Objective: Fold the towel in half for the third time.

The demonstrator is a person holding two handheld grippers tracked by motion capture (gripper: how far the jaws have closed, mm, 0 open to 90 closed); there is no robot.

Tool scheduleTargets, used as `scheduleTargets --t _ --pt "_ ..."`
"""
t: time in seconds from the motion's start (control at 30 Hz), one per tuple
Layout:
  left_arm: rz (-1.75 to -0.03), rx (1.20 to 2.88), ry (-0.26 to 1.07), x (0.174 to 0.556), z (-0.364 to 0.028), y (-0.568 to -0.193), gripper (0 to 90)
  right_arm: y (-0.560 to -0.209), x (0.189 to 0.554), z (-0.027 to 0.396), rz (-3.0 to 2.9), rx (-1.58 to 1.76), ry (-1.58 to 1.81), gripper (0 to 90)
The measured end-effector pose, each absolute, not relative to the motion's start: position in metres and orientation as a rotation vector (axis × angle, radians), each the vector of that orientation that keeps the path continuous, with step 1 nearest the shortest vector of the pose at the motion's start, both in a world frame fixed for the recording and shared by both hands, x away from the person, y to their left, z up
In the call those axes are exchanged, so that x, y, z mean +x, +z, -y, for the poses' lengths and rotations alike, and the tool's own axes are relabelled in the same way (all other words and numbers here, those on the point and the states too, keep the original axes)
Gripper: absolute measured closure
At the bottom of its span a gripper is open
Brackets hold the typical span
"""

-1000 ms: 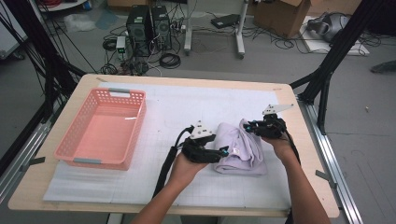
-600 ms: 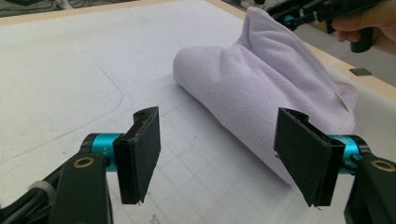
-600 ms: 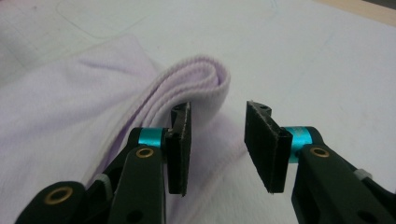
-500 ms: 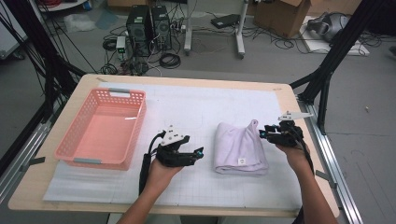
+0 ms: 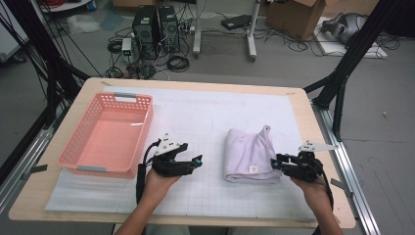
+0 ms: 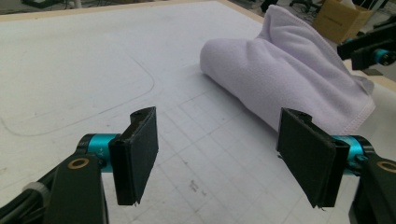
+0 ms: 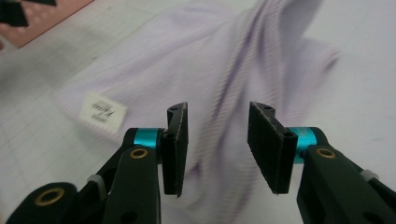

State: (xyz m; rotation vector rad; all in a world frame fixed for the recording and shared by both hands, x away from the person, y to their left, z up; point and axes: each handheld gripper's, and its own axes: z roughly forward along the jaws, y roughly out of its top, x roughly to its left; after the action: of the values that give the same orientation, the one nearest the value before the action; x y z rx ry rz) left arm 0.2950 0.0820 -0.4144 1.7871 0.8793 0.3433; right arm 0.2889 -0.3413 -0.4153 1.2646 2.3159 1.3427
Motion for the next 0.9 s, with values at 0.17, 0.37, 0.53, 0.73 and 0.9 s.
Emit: scheduleTargets --t 0.17,0.37,0.53,0.73,0.9 --pt "-0.887 1.79 0.345 0.296 -0.09 -0.416 30.0 -0.426 0.281 0.325 -2.404 1.204 1.172 85.5" --pt "-0.902 1.779 0.356 0.296 -0.098 -0.417 30.1 -0.421 0.266 0.341 -2.321 1.386 1.039 83.5" --pt "-0.901 1.788 0.356 0.292 -0.102 -0.419 30.3 -0.41 0.262 0.348 -2.242 1.436 1.121 60.2" --pt "-0.894 1.791 0.354 0.288 -0.104 -0.419 30.3 -0.401 0.294 0.338 -2.139 1.447 1.205 57.0" --pt "-0.892 1.787 0.355 0.285 -0.106 -0.419 30.3 -0.425 0.312 0.332 -2.241 1.483 1.016 84.6"
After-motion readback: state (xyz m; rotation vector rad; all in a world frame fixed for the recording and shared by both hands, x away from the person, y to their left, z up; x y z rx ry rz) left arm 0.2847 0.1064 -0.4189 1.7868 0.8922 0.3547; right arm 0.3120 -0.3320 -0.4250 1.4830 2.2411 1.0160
